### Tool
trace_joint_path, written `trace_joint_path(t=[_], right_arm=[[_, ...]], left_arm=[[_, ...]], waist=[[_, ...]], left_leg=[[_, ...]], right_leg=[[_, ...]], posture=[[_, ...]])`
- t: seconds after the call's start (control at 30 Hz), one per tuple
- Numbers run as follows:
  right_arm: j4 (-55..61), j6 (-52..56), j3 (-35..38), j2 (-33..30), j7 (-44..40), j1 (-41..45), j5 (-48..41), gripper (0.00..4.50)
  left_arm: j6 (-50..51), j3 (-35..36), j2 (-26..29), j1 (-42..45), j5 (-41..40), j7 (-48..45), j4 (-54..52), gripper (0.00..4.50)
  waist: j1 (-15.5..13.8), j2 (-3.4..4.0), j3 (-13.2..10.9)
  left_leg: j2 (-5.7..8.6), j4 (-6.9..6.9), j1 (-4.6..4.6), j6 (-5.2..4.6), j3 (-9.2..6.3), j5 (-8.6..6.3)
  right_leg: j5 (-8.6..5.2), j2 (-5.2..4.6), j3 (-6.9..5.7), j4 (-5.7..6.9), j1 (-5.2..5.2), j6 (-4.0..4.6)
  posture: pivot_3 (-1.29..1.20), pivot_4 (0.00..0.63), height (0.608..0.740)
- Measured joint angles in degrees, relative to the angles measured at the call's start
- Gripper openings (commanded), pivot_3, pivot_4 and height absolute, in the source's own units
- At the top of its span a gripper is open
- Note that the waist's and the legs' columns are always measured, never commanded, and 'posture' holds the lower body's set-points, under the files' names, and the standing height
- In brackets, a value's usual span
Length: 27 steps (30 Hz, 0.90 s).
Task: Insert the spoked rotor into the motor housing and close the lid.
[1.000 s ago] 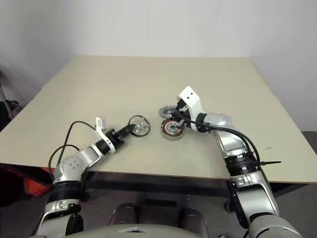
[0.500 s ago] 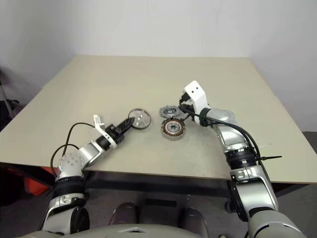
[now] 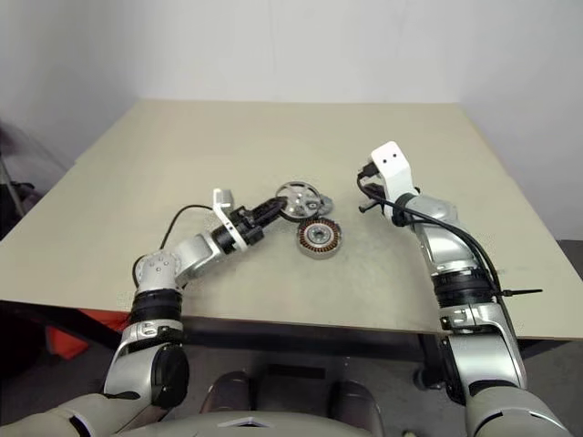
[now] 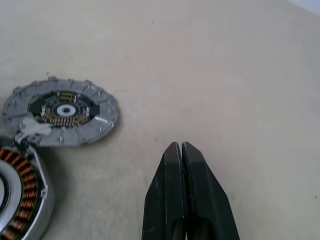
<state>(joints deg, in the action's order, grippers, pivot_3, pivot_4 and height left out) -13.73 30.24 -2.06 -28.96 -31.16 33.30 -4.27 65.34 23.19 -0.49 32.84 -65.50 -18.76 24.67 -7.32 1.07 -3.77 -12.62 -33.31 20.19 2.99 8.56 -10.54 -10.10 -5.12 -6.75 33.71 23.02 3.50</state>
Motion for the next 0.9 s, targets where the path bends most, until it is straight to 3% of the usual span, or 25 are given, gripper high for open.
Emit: trace_joint_path(t=[0.37,0.9], right_arm=[[7.41,3.20,1.27,-0.38,-0.40,-4.18,-0.47,0.00],[7.79,3.73,1.35,-0.27,-0.48,-4.38,-0.46,0.00]], left_arm=[[0.89,-2.70,0.52,2.11,5.80,-2.16,6.91,0.43],[-0.51,-2.61,-0.37,5.25,10.82,-7.89,13.01,0.43]], waist=[[-0.12,0.00,0.00],[-0.39,0.00,0.00]], left_leg=[[0.06,-0.03,-0.01,-0.01,0.00,0.00],[0.11,-0.01,0.01,-0.07,-0.01,-0.03]], right_leg=[[0.07,-0.03,0.01,-0.04,-0.01,-0.14],[0.08,-0.08,0.01,-0.06,-0.01,-0.16]], posture=[[0.00,0.000,0.740],[0.00,0.000,0.740]])
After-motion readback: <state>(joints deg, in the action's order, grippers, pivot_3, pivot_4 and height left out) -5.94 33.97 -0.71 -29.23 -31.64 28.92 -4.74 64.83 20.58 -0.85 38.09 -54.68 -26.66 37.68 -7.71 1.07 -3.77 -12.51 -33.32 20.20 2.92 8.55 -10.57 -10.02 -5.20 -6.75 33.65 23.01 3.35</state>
